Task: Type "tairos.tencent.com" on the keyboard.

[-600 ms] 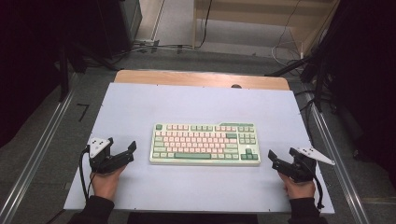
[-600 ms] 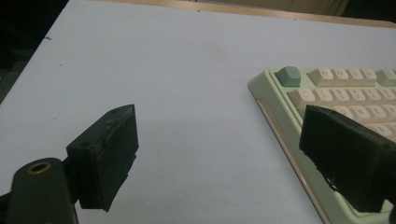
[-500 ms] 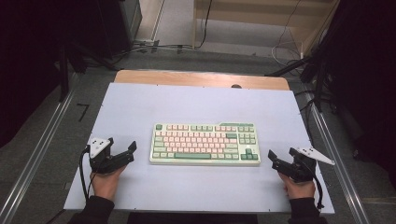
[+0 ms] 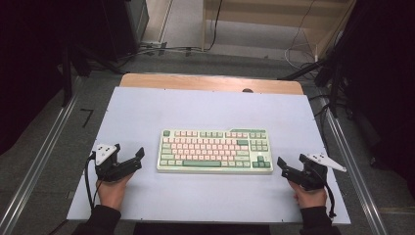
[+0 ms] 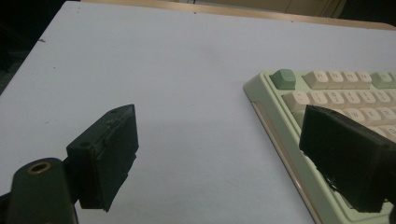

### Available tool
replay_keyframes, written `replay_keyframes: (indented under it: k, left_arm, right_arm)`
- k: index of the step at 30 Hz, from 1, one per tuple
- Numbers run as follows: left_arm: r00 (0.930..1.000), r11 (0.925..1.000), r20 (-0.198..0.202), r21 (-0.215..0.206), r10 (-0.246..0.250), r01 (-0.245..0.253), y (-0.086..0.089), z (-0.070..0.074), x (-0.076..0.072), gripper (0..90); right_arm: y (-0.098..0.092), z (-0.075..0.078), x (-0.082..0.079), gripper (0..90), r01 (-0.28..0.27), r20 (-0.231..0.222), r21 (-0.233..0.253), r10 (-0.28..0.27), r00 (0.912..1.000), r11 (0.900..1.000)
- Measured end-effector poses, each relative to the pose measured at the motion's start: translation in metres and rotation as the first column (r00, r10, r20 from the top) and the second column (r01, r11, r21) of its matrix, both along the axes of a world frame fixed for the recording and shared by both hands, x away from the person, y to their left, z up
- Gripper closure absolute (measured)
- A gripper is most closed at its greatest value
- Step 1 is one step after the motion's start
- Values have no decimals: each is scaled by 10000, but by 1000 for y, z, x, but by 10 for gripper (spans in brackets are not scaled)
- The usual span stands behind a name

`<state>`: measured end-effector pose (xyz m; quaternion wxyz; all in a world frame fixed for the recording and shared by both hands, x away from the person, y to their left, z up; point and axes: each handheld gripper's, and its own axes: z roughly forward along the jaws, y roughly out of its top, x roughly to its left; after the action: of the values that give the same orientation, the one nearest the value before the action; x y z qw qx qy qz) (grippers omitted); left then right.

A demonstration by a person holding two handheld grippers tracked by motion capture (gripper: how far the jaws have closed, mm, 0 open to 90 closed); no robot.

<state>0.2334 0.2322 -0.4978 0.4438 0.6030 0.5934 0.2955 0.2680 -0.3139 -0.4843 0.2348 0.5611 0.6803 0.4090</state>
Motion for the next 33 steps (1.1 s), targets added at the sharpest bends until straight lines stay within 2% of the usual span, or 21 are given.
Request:
replay_keyframes:
  k: [14,18,24,30,33]
  left_arm:
    - [9986,9985,2,145,-537,537,-22,1,8,121]
    - [9962,9959,-66,258,-867,869,-34,1,12,120]
    - [9933,9927,75,359,-1154,1150,-46,4,18,121]
    - [9895,9894,57,171,-1441,1440,-55,8,23,129]
    - [9876,9876,-17,-76,-1569,1568,-59,10,27,147]
  right_arm:
    - [26,3,2,109,-667,173,-252,671,9976,9975]
    - [33,2,3,109,-866,163,-357,873,9961,9956]
    - [45,2,5,109,-1109,219,-333,1116,9935,9933]
    - [61,3,9,121,-1513,287,-278,1520,9880,9881]
    - [70,4,10,132,-1757,363,-297,1767,9836,9840]
